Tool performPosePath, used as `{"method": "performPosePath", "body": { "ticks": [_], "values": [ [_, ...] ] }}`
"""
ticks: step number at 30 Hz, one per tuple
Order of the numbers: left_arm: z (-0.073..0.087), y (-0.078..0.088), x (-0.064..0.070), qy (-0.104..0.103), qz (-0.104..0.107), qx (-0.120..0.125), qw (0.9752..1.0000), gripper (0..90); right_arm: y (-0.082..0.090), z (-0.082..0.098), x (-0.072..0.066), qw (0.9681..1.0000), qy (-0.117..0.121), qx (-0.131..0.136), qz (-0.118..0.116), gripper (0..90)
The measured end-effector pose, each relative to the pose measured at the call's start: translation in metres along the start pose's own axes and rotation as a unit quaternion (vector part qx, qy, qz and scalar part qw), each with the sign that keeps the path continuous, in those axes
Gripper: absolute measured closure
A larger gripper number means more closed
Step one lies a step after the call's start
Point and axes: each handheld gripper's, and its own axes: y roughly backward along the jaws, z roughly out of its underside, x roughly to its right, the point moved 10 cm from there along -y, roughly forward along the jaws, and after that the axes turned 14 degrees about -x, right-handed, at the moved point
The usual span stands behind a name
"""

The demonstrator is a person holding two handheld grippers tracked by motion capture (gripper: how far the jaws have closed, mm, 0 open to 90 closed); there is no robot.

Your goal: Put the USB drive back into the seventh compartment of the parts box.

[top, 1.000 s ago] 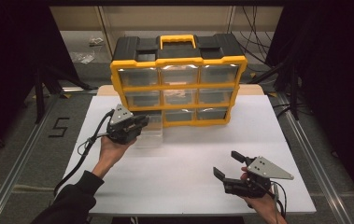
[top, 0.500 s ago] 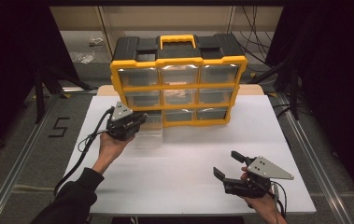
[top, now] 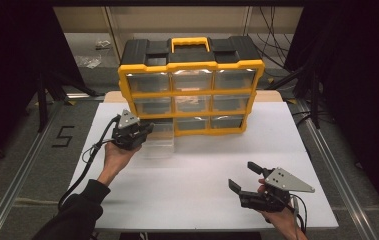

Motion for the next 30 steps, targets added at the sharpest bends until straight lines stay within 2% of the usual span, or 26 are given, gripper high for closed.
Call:
{"method": "performPosePath", "body": {
  "ticks": [17, 30],
  "values": [
    [0.009, -0.007, -0.003, -0.006, -0.008, -0.020, 0.9998, 78.0, 0.000, 0.000, 0.000, 1.0000, 0.000, 0.000, 0.000, 16.5],
    [0.016, -0.014, -0.002, -0.005, -0.003, -0.042, 0.9991, 77.5, 0.000, 0.000, 0.000, 1.0000, 0.001, 0.000, -0.002, 16.6]
  ]
}}
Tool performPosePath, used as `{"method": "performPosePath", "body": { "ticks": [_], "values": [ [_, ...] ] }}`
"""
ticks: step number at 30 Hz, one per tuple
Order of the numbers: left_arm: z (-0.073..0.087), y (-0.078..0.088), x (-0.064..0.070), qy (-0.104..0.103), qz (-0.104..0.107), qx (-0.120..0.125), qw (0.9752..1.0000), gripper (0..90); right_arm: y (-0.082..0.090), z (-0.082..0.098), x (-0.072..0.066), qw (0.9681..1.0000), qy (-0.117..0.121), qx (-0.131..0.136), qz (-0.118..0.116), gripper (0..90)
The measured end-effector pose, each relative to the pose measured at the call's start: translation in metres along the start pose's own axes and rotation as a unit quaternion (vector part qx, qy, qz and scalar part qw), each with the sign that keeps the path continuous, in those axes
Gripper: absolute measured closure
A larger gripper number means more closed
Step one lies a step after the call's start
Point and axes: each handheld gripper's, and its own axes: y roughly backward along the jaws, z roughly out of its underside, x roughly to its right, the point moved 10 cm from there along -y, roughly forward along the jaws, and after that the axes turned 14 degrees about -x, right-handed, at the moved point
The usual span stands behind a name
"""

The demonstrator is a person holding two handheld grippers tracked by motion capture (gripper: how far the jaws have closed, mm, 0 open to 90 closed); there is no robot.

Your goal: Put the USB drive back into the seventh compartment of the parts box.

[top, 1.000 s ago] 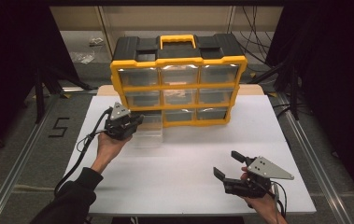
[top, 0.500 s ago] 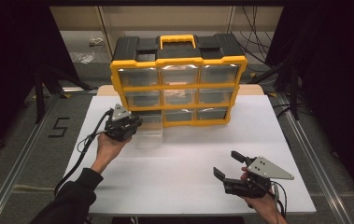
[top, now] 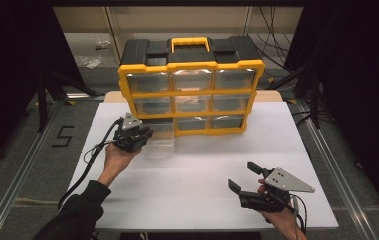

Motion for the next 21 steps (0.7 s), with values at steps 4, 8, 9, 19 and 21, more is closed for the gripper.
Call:
{"method": "performPosePath", "body": {
  "ticks": [4, 8, 9, 19, 21],
  "values": [
    [0.0009, -0.0008, 0.0004, -0.001, 0.000, -0.003, 1.0000, 77.4, 0.0001, 0.0000, 0.0002, 1.0000, 0.000, 0.000, 0.001, 16.6],
    [0.0011, -0.0005, 0.0004, -0.001, 0.000, -0.004, 1.0000, 77.4, 0.0001, -0.0001, 0.0002, 1.0000, 0.000, 0.000, 0.000, 16.6],
    [0.0013, -0.0009, 0.0005, -0.001, 0.001, -0.005, 1.0000, 77.3, 0.0002, 0.0000, 0.0003, 1.0000, 0.000, 0.000, 0.001, 16.7],
    [-0.0003, 0.0026, -0.0003, 0.001, 0.002, 0.001, 1.0000, 72.4, 0.0006, -0.0001, 0.0004, 1.0000, -0.001, 0.000, 0.001, 16.7],
    [-0.0025, 0.0052, 0.0013, 0.007, 0.011, 0.009, 0.9999, 69.6, 0.0006, -0.0001, 0.0006, 1.0000, -0.001, 0.000, 0.001, 16.7]
  ]
}}
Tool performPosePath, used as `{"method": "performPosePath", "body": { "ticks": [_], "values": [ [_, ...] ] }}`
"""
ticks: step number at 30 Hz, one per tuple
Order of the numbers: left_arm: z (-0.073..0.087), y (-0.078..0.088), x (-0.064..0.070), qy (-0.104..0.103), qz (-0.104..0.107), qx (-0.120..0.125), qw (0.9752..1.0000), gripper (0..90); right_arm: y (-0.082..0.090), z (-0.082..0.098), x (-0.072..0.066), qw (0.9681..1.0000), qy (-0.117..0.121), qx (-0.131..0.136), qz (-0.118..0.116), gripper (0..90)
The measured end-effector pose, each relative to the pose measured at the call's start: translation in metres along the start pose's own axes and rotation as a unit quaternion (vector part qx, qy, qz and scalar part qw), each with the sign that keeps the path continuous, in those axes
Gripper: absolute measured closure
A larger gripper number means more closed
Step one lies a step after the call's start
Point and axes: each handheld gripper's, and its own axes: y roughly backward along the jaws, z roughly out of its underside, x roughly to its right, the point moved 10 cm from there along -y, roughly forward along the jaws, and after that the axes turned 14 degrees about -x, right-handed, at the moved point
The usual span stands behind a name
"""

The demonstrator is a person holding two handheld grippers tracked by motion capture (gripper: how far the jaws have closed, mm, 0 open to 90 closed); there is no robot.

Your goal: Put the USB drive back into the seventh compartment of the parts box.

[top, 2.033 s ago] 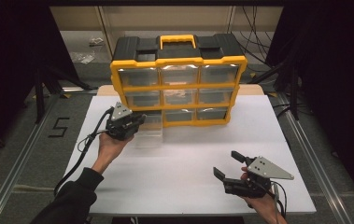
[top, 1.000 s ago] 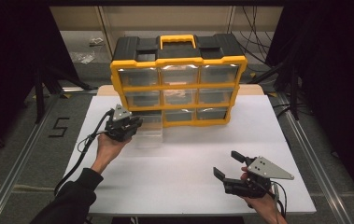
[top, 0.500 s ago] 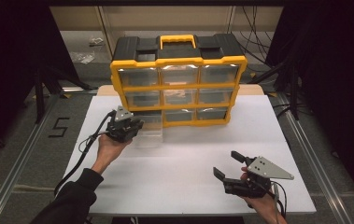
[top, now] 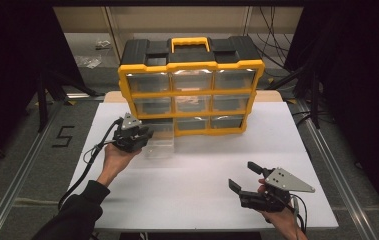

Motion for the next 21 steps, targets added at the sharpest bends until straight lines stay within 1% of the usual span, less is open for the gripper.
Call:
{"method": "performPosePath", "body": {
  "ticks": [2, 4, 6, 9, 11, 15, 19, 21],
  "values": [
    [-0.0014, 0.0025, 0.0009, 0.002, 0.004, 0.003, 1.0000, 62.8, -0.0001, 0.0000, -0.0002, 1.0000, 0.000, 0.000, 0.000, 16.7],
    [-0.0019, 0.0041, 0.0026, 0.001, 0.013, 0.004, 0.9999, 59.7, 0.0000, 0.0000, -0.0003, 1.0000, 0.000, 0.000, 0.000, 16.7],
    [-0.0020, 0.0049, 0.0045, -0.006, 0.017, 0.005, 0.9998, 51.6, 0.0001, 0.0000, -0.0002, 1.0000, 0.000, 0.000, 0.000, 16.7],
    [-0.0018, 0.0048, 0.0050, -0.009, 0.009, 0.004, 0.9999, 45.5, -0.0001, 0.0000, 0.0000, 1.0000, 0.000, 0.000, 0.000, 16.7],
    [-0.0009, 0.0042, 0.0052, -0.014, 0.004, 0.001, 0.9999, 42.7, -0.0001, 0.0000, -0.0002, 1.0000, 0.000, 0.000, 0.000, 16.7],
    [-0.0003, 0.0046, 0.0054, -0.013, 0.003, -0.002, 0.9999, 37.5, -0.0002, -0.0001, 0.0000, 1.0000, 0.000, 0.001, 0.000, 16.7],
    [-0.0015, 0.0083, 0.0068, -0.008, 0.006, 0.004, 0.9999, 32.0, -0.0002, 0.0000, 0.0001, 1.0000, 0.000, 0.001, 0.000, 16.7],
    [-0.0010, 0.0109, 0.0074, -0.011, 0.002, 0.005, 0.9999, 29.8, -0.0002, 0.0001, 0.0000, 1.0000, 0.000, 0.000, 0.000, 16.7]
  ]
}}
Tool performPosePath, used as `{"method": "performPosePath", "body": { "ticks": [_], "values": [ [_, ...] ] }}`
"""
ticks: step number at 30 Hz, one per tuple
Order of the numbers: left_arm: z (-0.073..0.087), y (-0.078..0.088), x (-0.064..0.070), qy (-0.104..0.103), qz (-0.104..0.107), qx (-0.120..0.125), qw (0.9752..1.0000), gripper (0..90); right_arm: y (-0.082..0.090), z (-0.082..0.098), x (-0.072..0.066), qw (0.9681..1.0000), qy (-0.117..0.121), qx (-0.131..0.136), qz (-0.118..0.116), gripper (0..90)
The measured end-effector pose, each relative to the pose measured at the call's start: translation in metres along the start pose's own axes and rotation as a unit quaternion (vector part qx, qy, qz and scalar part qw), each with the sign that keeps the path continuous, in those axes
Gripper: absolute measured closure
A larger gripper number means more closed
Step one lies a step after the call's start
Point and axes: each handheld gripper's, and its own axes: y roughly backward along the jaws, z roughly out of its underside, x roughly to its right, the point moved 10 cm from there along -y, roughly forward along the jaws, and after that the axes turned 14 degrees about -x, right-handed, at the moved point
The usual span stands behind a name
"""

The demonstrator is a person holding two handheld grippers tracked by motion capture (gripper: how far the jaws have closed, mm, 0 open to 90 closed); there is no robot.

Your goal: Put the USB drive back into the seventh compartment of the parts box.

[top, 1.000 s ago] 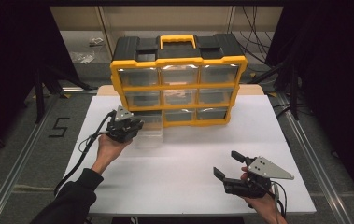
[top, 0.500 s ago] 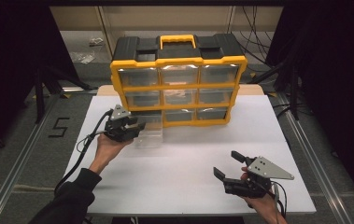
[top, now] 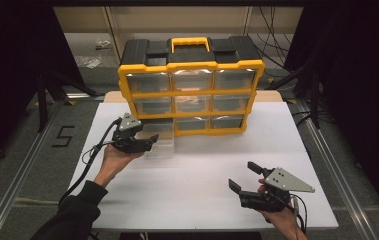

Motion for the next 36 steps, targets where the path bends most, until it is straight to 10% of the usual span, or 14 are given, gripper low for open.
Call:
{"method": "performPosePath", "body": {
  "ticks": [36],
  "values": [
    [0.016, 0.025, 0.058, -0.067, 0.068, 0.039, 0.9947, 14.9, 0.000, 0.000, 0.000, 1.0000, 0.000, 0.000, 0.000, 16.7]
  ]
}}
